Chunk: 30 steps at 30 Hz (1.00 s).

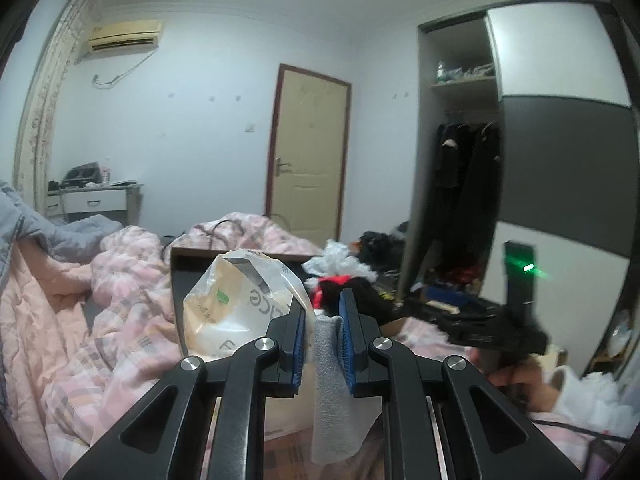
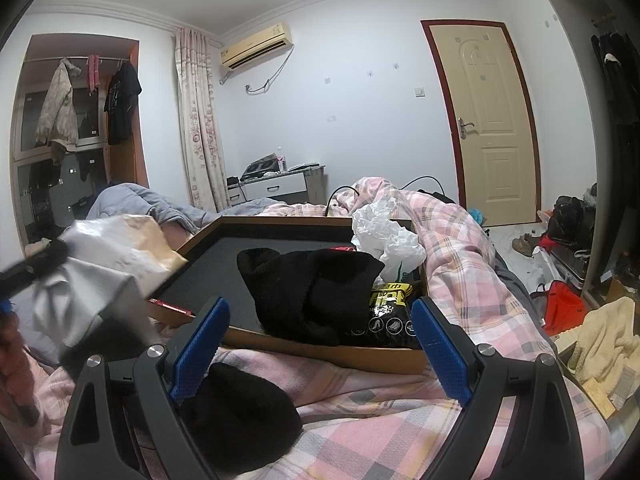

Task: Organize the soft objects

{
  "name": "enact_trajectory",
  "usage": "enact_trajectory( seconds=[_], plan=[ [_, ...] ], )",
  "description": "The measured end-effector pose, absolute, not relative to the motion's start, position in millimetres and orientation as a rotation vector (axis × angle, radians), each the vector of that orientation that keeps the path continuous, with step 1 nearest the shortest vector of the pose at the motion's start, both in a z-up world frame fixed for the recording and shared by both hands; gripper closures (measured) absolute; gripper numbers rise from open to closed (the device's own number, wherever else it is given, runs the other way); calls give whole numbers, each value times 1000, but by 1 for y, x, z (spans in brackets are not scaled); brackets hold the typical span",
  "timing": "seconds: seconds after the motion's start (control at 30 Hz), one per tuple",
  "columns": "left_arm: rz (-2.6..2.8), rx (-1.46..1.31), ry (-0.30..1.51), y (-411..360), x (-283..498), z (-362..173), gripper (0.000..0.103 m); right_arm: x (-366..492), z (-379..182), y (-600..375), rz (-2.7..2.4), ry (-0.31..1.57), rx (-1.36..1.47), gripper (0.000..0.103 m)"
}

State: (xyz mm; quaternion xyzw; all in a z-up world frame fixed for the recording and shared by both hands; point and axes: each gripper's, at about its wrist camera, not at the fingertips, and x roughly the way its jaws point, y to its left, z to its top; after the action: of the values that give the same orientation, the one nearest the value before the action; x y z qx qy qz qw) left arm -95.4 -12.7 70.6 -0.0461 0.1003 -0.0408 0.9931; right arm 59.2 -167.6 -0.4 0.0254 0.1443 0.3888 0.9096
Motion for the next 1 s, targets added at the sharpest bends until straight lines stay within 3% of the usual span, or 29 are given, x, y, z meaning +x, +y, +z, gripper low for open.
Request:
enact_trajectory(
  seconds=[0.17,0.43,0.67,0.73,0.8,0.87,1.0],
  plan=[
    [-87,-66,215,-17,-98,72,91,58,0,-166,802,299,53,11],
    [-181,-27,418,-29,-52,30,91,58,0,-164,803,299,54,11],
    [-184,4,311,-34,-84,58,87,61,-2,-167,803,297,62,11],
    [-188,-41,282,-24,-90,65,73,61,-2,-167,804,298,65,11],
    [-179,-96,231,-12,-99,71,12,61,-2,-167,804,298,66,11],
    [-170,-139,192,-3,-104,75,1,61,-2,-166,804,298,65,11],
    [-131,-186,126,14,-111,81,1,61,-2,-167,804,298,66,11]
  ],
)
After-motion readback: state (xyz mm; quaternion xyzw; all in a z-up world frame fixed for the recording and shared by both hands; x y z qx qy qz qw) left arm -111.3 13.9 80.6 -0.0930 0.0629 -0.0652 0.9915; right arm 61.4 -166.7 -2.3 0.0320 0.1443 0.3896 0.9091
